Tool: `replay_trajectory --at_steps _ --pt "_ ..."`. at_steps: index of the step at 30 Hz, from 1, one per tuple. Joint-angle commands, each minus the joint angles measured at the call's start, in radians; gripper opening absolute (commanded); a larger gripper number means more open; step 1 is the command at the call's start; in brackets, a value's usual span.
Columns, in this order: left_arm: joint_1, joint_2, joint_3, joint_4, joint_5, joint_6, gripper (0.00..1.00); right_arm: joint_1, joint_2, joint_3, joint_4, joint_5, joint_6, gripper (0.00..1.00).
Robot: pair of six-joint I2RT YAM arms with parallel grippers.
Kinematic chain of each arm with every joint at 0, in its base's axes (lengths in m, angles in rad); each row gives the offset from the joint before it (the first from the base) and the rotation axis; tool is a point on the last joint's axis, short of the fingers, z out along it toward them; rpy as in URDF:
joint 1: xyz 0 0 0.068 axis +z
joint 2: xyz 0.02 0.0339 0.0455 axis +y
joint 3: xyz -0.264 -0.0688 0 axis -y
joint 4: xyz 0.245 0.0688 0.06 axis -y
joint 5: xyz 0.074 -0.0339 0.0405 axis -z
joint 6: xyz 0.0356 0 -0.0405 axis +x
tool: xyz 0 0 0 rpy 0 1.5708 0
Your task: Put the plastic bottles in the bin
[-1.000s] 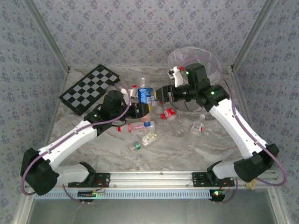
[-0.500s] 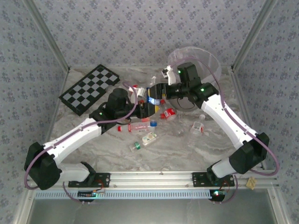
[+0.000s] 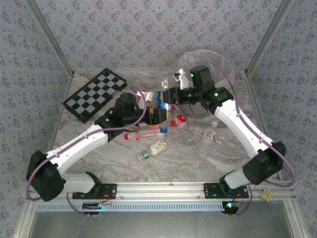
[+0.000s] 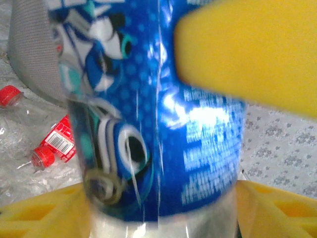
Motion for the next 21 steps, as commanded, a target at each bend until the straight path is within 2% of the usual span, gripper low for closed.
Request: replay_trajectory --at_steps 1,6,10,14,17,21 --pt "-0.005 -0.022 0.048 -0.062 -0.055 0.038 0.85 -0.048 -0.025 0.108 -0.042 0.051 -0.055 0.39" --pt "-0.002 -0.085 0.045 -0.145 -0.090 0.058 1.00 -0.124 -0.025 0.247 -0.122 0.077 -0.113 0.37" --pt "-0.001 -0.128 0.037 -0.241 -0.129 0.061 1.00 -0.214 -0.026 0.358 -0.136 0.156 -0.122 0.37" --pt "0.000 -0.174 -0.003 -0.296 -0.190 0.050 1.00 -0.298 -0.005 0.480 -0.160 0.231 -0.141 0.32" --pt "0.000 -0.221 -0.054 -0.308 -0.222 0.025 1.00 -0.347 0.041 0.574 -0.195 0.268 -0.179 0.31" --pt "-0.001 -0.287 -0.109 -0.349 -0.270 -0.002 1.00 -0.384 0.136 0.690 -0.251 0.402 -0.263 0.29"
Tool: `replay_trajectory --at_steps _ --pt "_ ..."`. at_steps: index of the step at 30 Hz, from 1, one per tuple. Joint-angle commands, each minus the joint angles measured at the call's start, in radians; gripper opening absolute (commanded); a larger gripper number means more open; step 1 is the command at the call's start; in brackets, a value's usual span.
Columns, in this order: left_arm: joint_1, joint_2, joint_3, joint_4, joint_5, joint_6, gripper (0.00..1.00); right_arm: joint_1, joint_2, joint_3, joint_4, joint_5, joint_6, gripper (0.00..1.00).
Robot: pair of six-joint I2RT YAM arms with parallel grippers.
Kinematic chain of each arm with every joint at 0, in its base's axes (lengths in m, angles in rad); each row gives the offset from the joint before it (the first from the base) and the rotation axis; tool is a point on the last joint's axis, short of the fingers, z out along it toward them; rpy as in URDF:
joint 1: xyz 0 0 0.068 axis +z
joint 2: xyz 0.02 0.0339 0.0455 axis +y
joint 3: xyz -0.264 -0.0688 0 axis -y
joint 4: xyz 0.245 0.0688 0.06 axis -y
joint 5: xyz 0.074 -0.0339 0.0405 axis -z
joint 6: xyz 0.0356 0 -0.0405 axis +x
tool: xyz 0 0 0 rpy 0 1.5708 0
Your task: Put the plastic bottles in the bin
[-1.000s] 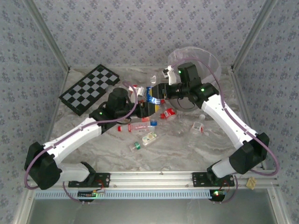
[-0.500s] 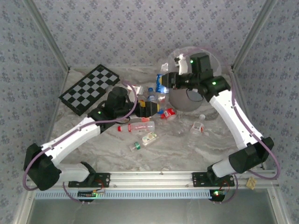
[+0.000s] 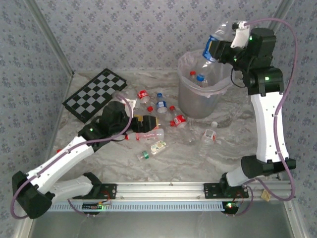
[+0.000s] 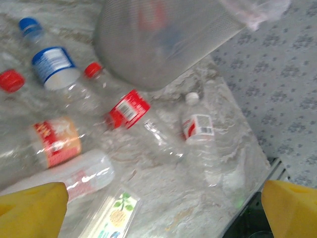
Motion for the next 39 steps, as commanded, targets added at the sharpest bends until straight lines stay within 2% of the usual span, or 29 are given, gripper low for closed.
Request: replay_trajectory --at_steps 1,7,12,18,24,33,39 --pt "-0.001 -0.057 -0.034 -0.072 -0.066 -0.025 1.00 -0.025 0.103 0.092 -0.089 0.154 -0.104 0.28" --pt "-0.001 -0.095 -0.072 -0.197 -0.175 -0.037 0.98 -0.039 0.328 0.310 -0.228 0.214 -0.215 0.27" --pt "-0.001 -0.101 -0.100 -0.209 -0.190 -0.079 0.97 -0.036 0.489 0.406 -0.339 0.246 -0.271 0.24" --pt "0.002 -0.129 -0.121 -0.215 -0.213 -0.096 0.95 -0.018 0.517 0.239 -0.324 0.320 -0.315 0.21" --pt "0.006 -0.131 -0.134 -0.199 -0.202 -0.115 0.91 -0.004 0.549 0.094 -0.306 0.366 -0.285 0.21" --pt "0.016 -0.122 -0.152 -0.201 -0.210 -0.117 0.90 0.003 0.538 -0.095 -0.168 0.389 -0.223 0.32" --pt "0.023 -0.100 -0.144 -0.205 -0.205 -0.109 0.91 0.016 0.527 -0.055 -0.194 0.412 -0.223 0.64"
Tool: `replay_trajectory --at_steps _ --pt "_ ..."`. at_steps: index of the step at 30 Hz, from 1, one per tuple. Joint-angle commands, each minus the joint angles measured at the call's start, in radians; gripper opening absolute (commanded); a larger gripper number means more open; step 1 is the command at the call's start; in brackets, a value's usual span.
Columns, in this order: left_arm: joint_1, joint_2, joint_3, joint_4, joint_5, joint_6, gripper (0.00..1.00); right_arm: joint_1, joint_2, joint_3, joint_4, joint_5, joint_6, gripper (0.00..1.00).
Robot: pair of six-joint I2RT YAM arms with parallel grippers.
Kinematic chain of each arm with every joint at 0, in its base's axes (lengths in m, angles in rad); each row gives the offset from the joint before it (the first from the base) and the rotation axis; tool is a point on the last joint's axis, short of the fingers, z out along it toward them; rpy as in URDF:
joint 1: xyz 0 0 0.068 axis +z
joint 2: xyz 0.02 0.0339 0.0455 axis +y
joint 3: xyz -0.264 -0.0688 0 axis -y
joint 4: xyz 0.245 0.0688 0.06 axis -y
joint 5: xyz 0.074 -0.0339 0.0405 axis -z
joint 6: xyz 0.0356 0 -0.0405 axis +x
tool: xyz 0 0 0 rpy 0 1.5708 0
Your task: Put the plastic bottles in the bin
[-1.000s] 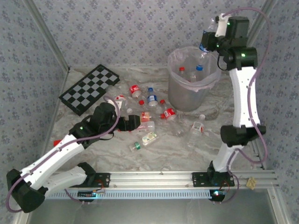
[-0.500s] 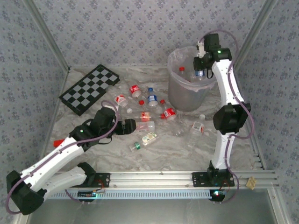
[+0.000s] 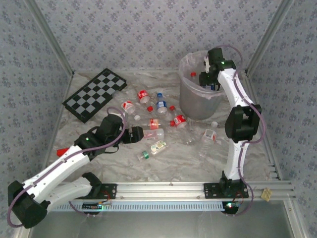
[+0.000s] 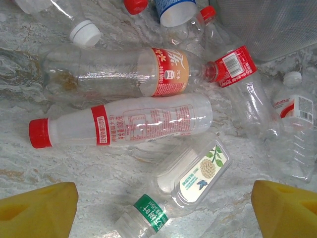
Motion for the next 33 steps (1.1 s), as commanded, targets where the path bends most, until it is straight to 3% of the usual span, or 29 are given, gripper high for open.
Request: replay_trajectory --at_steps 1,10,13,19,26,33 --pt "0.009 0.008 0.009 -0.008 -0.013 0.001 0.91 0.012 -0.021 0.049 -0.029 0.044 0.004 0.68" --pt "0.023 0.018 0.009 0.036 0.022 0.013 0.92 0.004 -0.162 0.166 -0.115 -0.024 0.004 0.95" --pt "0.039 0.043 0.020 0.045 0.038 0.026 0.92 -0.005 -0.241 0.169 -0.118 -0.050 0.037 1.00" --pt "0.053 0.117 0.042 0.080 0.066 0.059 0.92 -0.019 -0.515 -0.039 -0.096 -0.080 0.187 0.96" --pt "0.090 0.202 0.061 0.132 0.089 0.106 0.96 -0.037 -0.891 -0.434 -0.134 -0.063 0.317 0.83" --pt "0.112 0.297 0.082 0.195 0.143 0.149 0.98 -0.043 -1.091 -0.893 -0.124 -0.149 0.484 0.74"
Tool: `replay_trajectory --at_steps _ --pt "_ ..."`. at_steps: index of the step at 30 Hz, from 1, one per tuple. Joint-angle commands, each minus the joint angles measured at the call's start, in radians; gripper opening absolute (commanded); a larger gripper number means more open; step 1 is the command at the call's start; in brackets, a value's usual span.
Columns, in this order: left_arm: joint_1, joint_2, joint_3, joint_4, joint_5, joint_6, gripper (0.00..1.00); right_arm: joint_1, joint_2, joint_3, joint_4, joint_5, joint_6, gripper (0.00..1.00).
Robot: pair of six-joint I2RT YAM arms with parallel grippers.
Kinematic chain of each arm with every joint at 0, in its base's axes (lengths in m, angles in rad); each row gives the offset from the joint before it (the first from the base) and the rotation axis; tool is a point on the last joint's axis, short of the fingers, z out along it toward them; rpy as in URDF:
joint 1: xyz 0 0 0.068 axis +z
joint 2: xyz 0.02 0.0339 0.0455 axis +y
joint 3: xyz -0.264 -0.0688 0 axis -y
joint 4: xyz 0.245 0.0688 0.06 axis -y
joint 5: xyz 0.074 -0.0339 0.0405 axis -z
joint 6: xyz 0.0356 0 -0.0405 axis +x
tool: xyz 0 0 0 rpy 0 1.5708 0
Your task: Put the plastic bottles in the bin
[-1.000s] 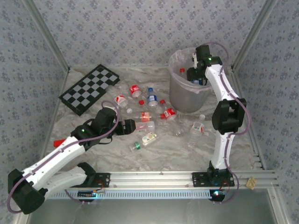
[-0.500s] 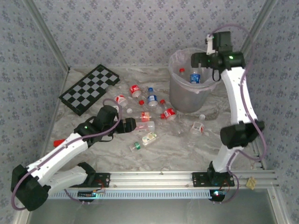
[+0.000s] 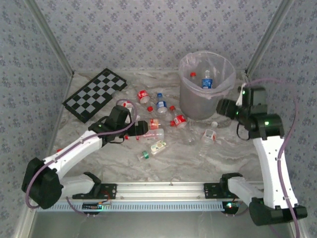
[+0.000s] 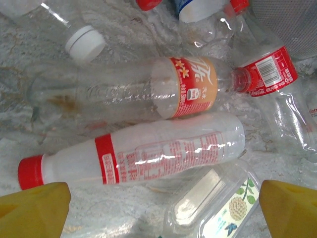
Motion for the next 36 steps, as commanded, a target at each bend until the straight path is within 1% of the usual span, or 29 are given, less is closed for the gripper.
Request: replay_trajectory --at_steps 1,4,6,7,11,13,16,20,25,31,33,36 --pt "0.005 0.022 0.035 0.071 0.057 0.041 0.98 -0.009 -0.021 -0.221 0.023 -0.100 0.147 0.73" --pt "0.008 0.037 0.053 0.055 0.065 0.060 0.98 -0.013 0.000 -0.394 0.175 -0.177 0.208 0.71" --pt "0.007 0.040 0.060 0.037 0.066 0.070 0.99 -0.025 0.028 -0.462 0.261 -0.192 0.232 0.70" --pt "0.008 0.038 0.059 0.030 0.066 0.072 0.99 -0.034 0.055 -0.480 0.297 -0.193 0.228 0.72" --pt "0.008 0.008 0.026 0.036 0.066 0.050 0.99 -0.038 0.181 -0.488 0.333 -0.225 0.172 0.93" --pt "0.010 -0.007 0.002 0.053 0.059 0.038 1.00 -0.039 0.228 -0.490 0.350 -0.246 0.164 1.00" --pt "0.010 -0.011 -0.017 0.071 0.057 0.025 1.00 -0.041 0.294 -0.497 0.378 -0.259 0.157 1.00" --pt "0.010 -0.002 -0.019 0.088 0.064 0.033 1.00 -0.040 0.351 -0.501 0.392 -0.202 0.130 1.00" --pt "0.011 0.008 -0.008 0.091 0.066 0.049 1.00 -0.045 0.381 -0.519 0.419 -0.201 0.125 0.95" --pt "0.013 0.043 0.003 0.101 0.083 0.041 0.99 -0.048 0.382 -0.533 0.420 -0.188 0.103 0.83" --pt "0.013 0.050 0.004 0.111 0.089 0.033 1.00 -0.048 0.363 -0.535 0.419 -0.194 0.096 0.80" --pt "0.016 0.049 0.000 0.148 0.111 0.015 1.00 -0.046 0.338 -0.535 0.408 -0.189 0.082 0.72"
